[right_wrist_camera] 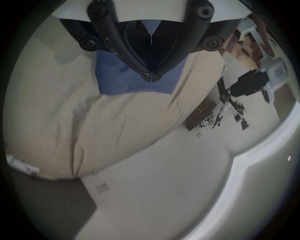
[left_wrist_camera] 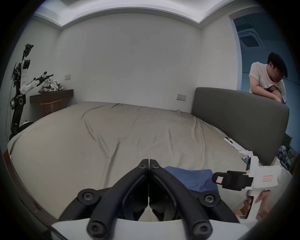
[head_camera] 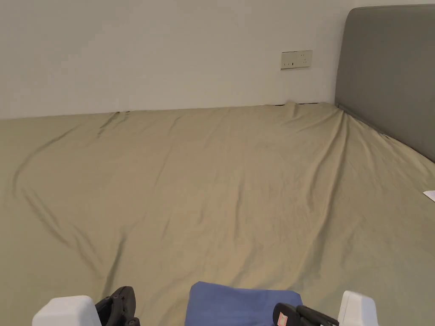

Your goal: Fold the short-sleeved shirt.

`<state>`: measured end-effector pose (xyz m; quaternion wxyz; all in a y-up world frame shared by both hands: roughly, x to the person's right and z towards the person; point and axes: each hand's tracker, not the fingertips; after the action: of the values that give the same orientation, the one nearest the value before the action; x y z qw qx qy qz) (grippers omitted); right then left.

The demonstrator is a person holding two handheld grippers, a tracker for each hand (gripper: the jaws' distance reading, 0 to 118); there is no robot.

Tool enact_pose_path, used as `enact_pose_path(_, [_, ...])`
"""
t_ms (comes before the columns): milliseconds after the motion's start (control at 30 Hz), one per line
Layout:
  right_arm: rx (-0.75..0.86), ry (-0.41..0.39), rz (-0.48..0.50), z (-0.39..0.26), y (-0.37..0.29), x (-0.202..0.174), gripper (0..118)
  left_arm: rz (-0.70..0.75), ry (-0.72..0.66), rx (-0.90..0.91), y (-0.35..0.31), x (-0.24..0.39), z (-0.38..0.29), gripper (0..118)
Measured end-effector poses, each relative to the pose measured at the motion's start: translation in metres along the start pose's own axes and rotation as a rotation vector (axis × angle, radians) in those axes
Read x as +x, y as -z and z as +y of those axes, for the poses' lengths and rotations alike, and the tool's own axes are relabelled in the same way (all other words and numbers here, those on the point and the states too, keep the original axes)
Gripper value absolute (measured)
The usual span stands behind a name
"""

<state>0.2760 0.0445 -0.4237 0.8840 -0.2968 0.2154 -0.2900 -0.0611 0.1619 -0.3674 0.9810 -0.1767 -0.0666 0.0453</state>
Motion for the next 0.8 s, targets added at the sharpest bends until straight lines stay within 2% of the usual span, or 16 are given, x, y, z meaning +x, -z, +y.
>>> enact_pose_path(67, [-0.059,0.106,0.025,-0.004,0.014,0.015,1,-0.009,-0.015,-0.021,0.008,-0.002,0.000,0])
enact_pose_path(167, [-0.130,0.010,-0.098,-0.014,0.030,0.018,1,-0.033,-0.021,-0.052,0.016,-0.001,-0.004,0])
enact_pose_path(200, [-0.138,-0.006,-0.099,-0.017,0.034,0.020,1,-0.037,-0.020,-0.062,0.020,0.000,-0.005,0])
enact_pose_path(300, [-0.112,0.019,-0.095,-0.021,0.038,0.024,1,-0.076,-0.040,-0.102,0.029,0.000,-0.010,0])
enact_pose_path(433, [-0.090,0.070,-0.041,-0.027,0.033,0.035,1,-0.154,-0.080,-0.149,0.041,-0.005,-0.013,0])
enact_pose_path(500, [-0.091,0.070,-0.047,-0.026,0.034,0.031,1,-0.256,-0.128,-0.209,0.052,-0.015,-0.014,0])
enact_pose_path(567, [-0.099,0.030,-0.066,-0.024,0.034,0.026,1,-0.409,-0.204,-0.304,0.073,-0.034,-0.019,0])
enact_pose_path(633, [-0.105,0.021,-0.065,-0.023,0.034,0.027,1,-0.600,-0.339,-0.521,0.108,-0.059,-0.030,0])
enact_pose_path(700, [-0.109,0.038,-0.058,-0.022,0.034,0.029,1,-0.641,-0.462,-0.646,0.133,-0.071,-0.044,2])
enact_pose_path(733, [-0.110,0.037,-0.057,-0.022,0.034,0.029,1,-0.596,-0.478,-0.634,0.139,-0.073,-0.050,4])
enact_pose_path(767, [-0.110,0.035,-0.056,-0.023,0.033,0.028,1,-0.568,-0.469,-0.636,0.142,-0.075,-0.051,21])
enact_pose_path(800, [-0.112,0.029,-0.056,-0.023,0.033,0.027,1,-0.563,-0.461,-0.621,0.143,-0.076,-0.051,45])
